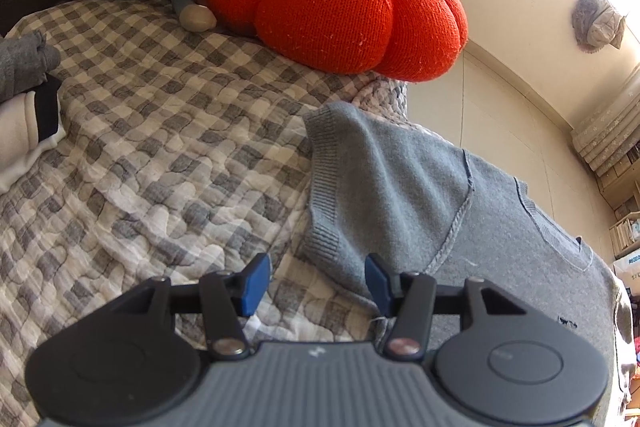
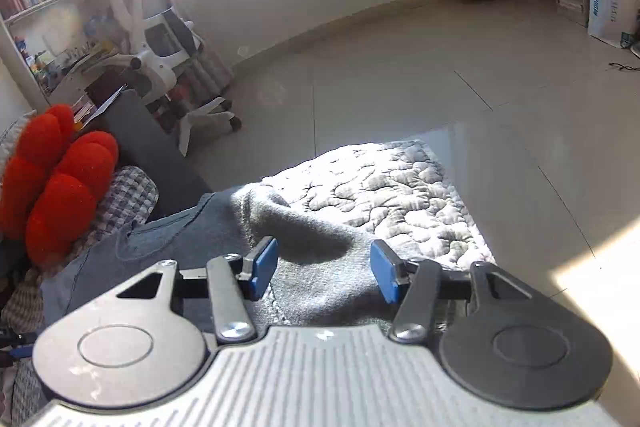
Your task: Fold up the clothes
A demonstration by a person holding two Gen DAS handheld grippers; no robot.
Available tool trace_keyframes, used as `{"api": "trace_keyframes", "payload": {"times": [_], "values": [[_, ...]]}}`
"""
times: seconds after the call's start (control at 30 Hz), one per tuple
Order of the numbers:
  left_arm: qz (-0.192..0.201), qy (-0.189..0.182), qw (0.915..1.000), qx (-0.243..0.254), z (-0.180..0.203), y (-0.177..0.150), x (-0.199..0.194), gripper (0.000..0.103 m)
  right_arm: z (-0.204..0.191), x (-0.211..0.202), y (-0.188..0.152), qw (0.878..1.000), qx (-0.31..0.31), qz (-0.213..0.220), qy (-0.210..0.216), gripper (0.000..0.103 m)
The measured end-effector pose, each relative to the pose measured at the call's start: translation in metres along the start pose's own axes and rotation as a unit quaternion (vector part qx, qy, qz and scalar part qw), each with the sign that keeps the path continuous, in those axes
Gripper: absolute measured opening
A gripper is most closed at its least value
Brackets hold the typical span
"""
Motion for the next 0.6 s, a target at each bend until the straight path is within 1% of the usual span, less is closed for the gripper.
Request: {"api": "trace_keyframes", "payload": {"times": [0.07, 0.1, 0.13, 0.17, 0.2, 0.23, 0.27, 0.3, 0.33, 0.37, 0.43, 0.47, 0.5, 0.53, 0.57, 0.6], "values": [[0.0, 0.001, 1.0, 0.001, 0.0, 0.0, 0.001, 0.055, 0.03, 0.003, -0.002, 0.998, 0.053, 0.002, -0.034, 0.056], [-0.002, 0.003, 1.0, 0.002, 0.0, 0.0, 0.002, 0.056, 0.037, 0.004, -0.004, 0.997, 0.06, 0.001, -0.044, 0.057], [-0.003, 0.005, 1.0, 0.003, 0.001, -0.001, 0.005, 0.056, 0.035, 0.005, -0.006, 0.998, 0.045, -0.003, -0.045, 0.057], [-0.003, 0.006, 1.0, 0.004, 0.001, -0.001, 0.007, 0.056, 0.032, 0.005, -0.007, 0.998, 0.027, -0.003, -0.049, 0.051], [-0.001, 0.006, 0.9999, 0.009, 0.003, -0.002, 0.008, 0.056, 0.028, 0.004, -0.006, 0.999, 0.01, -0.001, -0.049, 0.024], [0.003, 0.006, 0.9998, 0.019, 0.006, -0.003, 0.009, 0.054, 0.023, 0.003, -0.005, 0.999, -0.003, 0.002, -0.041, 0.01], [0.007, 0.002, 0.9994, 0.033, 0.009, -0.003, 0.009, 0.045, 0.017, 0.002, -0.004, 0.999, -0.016, 0.004, -0.034, 0.005], [0.008, -0.003, 0.9989, 0.046, 0.013, -0.004, 0.009, 0.034, 0.011, 0.001, -0.003, 0.999, -0.03, 0.005, -0.022, 0.005], [0.008, -0.007, 0.9987, 0.049, 0.015, -0.004, 0.009, 0.019, 0.002, 0.0, -0.004, 0.999, -0.046, 0.005, -0.008, 0.005], [0.009, -0.011, 0.9988, 0.046, 0.015, -0.004, 0.008, 0.018, -0.01, -0.001, -0.006, 0.998, -0.069, 0.001, 0.014, 0.005], [0.01, -0.014, 0.9989, 0.044, 0.015, -0.003, 0.007, 0.017, -0.041, -0.001, -0.015, 0.99, -0.119, -0.015, 0.07, 0.005], [0.011, -0.014, 0.9989, 0.043, 0.015, -0.002, 0.006, 0.017, -0.054, -0.001, -0.02, 0.986, -0.138, -0.03, 0.091, 0.005], [0.01, -0.015, 0.999, 0.042, 0.015, -0.002, 0.006, 0.017, -0.062, 0.002, -0.026, 0.982, -0.151, -0.047, 0.101, 0.005], [0.008, -0.015, 0.999, 0.04, 0.014, -0.003, 0.006, 0.017, -0.065, 0.004, -0.027, 0.982, -0.156, -0.053, 0.095, 0.005], [0.008, -0.016, 0.9991, 0.038, 0.013, -0.003, 0.006, 0.017, -0.063, 0.008, -0.026, 0.983, -0.155, -0.053, 0.079, 0.005], [0.008, -0.017, 0.9992, 0.034, 0.012, -0.002, 0.005, 0.017, -0.054, 0.01, -0.022, 0.988, -0.133, -0.047, 0.058, 0.009]]}}
Point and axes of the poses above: each gripper's, at about its wrist camera, not at the fingertips, and x roughly the way its jaws point, z to its right, y to its top, the point moved 9 cm from there along x, roughly the way its jaws point, and after that the axes turned 4 degrees about y, right-handed, at the moved point
